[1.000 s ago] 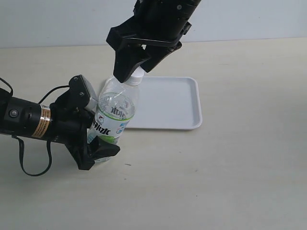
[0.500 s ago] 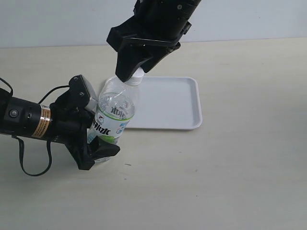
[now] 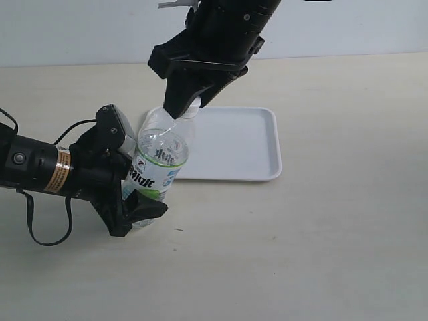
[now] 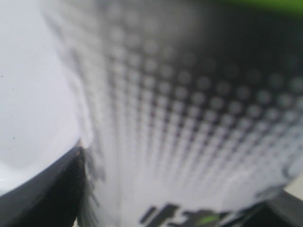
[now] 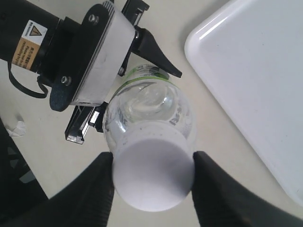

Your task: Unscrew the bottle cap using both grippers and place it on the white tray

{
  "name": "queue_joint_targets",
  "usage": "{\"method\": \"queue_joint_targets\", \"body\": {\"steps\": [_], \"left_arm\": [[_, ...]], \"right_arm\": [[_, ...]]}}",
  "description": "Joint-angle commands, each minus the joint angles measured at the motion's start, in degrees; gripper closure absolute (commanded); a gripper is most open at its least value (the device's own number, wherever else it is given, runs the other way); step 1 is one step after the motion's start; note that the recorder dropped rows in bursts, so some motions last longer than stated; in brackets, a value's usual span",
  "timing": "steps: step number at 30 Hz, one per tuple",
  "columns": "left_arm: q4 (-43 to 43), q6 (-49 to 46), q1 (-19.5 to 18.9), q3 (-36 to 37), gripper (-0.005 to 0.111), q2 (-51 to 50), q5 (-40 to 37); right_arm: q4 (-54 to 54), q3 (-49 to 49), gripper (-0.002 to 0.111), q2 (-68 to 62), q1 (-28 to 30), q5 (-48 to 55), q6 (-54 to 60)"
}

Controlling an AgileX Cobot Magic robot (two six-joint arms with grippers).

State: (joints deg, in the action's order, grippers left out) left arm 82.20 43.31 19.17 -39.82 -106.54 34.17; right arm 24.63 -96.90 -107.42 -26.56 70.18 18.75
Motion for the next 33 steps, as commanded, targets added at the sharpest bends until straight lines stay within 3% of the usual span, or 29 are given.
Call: {"method": "queue_joint_targets", "body": {"steps": [1, 6, 12, 33], "left_arm": [[-0.6, 0.3, 0.3, -0.3, 0.107, 0.8, 0.6], [-0.6, 0.3, 0.3, -0.3, 0.107, 0.8, 0.6], [-0.6, 0.3, 0.3, -0.3, 0.107, 0.8, 0.6], [-0.6, 0.5, 0.3, -0.3, 0.107, 0.8, 0.6]], "right_arm": [[0.4, -0.2, 0.062, 0.1, -0.1, -0.2, 0.6], [0.7, -0.2, 0.061, 0.1, -0.1, -0.2, 1.2], [2.4, -0.2, 0.049, 0.1, -0.1, -0.2, 2.1], [2.2, -0.2, 0.053, 1.7, -0.1, -0.2, 2.1]]}}
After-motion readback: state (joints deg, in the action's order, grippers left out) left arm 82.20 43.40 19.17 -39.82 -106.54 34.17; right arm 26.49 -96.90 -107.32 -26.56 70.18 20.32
